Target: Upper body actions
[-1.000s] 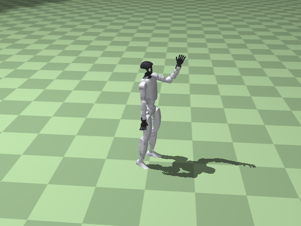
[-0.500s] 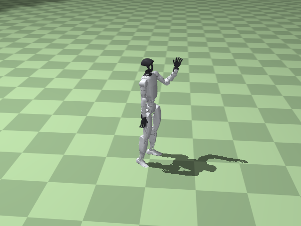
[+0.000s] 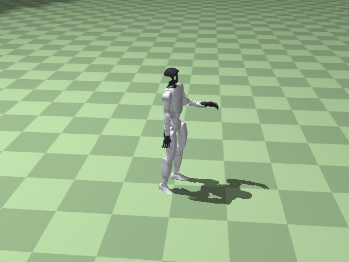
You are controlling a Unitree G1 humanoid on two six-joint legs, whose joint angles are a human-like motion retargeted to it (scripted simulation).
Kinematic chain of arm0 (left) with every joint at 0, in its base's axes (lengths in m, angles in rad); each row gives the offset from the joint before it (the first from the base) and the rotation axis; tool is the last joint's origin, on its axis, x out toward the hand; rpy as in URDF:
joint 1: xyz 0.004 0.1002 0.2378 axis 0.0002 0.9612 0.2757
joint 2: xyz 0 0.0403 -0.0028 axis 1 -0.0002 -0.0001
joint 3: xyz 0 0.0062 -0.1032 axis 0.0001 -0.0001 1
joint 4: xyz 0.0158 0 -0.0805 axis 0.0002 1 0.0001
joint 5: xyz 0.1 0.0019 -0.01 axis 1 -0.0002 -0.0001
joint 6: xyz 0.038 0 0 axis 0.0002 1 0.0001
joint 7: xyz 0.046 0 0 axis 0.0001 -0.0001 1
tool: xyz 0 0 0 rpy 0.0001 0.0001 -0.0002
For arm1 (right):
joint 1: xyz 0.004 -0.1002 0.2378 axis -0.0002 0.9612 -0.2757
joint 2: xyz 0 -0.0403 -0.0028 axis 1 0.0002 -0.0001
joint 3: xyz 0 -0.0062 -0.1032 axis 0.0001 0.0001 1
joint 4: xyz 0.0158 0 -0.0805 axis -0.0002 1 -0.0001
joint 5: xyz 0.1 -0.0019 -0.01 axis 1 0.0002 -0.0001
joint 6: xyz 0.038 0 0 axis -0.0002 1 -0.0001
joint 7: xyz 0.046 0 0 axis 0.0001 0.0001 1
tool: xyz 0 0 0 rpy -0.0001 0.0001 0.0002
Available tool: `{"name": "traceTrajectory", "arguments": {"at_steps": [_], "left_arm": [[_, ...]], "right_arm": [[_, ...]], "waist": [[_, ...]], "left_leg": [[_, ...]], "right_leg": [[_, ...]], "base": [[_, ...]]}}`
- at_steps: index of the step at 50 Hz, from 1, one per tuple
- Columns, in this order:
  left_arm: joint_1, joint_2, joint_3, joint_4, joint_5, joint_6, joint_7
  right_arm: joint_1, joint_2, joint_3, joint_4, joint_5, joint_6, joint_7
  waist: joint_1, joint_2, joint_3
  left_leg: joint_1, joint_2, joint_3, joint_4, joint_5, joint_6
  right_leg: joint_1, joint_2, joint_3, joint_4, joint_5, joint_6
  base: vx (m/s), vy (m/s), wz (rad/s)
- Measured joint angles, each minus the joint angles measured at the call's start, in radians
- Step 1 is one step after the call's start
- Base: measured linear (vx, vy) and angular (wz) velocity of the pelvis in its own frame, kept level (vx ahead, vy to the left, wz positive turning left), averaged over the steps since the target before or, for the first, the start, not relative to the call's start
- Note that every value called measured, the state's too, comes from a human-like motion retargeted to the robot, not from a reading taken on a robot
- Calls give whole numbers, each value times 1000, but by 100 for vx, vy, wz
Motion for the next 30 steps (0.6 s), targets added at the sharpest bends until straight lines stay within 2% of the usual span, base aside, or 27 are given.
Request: {"name": "traceTrajectory", "arguments": {"at_steps": [2, 5, 10, 14, 20, 30], "left_arm": [[-30, -25, -9, 226, 147, 48, -43], [-79, -61, -21, 514, 229, 123, -105], [-96, -101, 16, 716, 148, 92, 2], [-78, -95, 34, 687, 132, 77, 23], [-45, -64, 16, 518, 169, 61, 61], [19, -41, 38, 194, 106, -30, 199]], "right_arm": [[2, 2, -3, 3, 4, 0, 1], [-1, 10, -10, 0, -2, -1, 10], [-6, 14, -8, -16, -23, -6, 14], [-7, 10, 7, -12, -14, -7, 16], [-6, 9, -3, -9, -2, -7, 14], [-8, 7, 1, -10, 1, -7, 15]], "waist": [[6, -4, 3], [7, -16, 11], [0, -17, 11], [-11, -12, 7], [-4, -15, 13], [-6, -15, 24]], "left_leg": [[3, -3, -5, 1, 0, 1], [9, -10, -16, 2, 2, 2], [12, -8, -14, 1, 1, 2], [11, -4, -8, 1, 0, 1], [11, -2, -9, 1, 0, 0], [9, -2, -9, 0, 1, 0]], "right_leg": [[8, -3, -4, -1, -1, 0], [21, -7, -15, -3, -1, -1], [18, -5, -15, -3, 2, -2], [12, -1, -9, -2, 2, -3], [13, -1, -8, -1, 0, -1], [11, -1, -8, -1, 2, -1]], "base": [[0, 0, 0], [-1, -1, 13], [0, 0, 0], [0, 0, 0], [0, 0, 0], [0, 0, 0]]}}
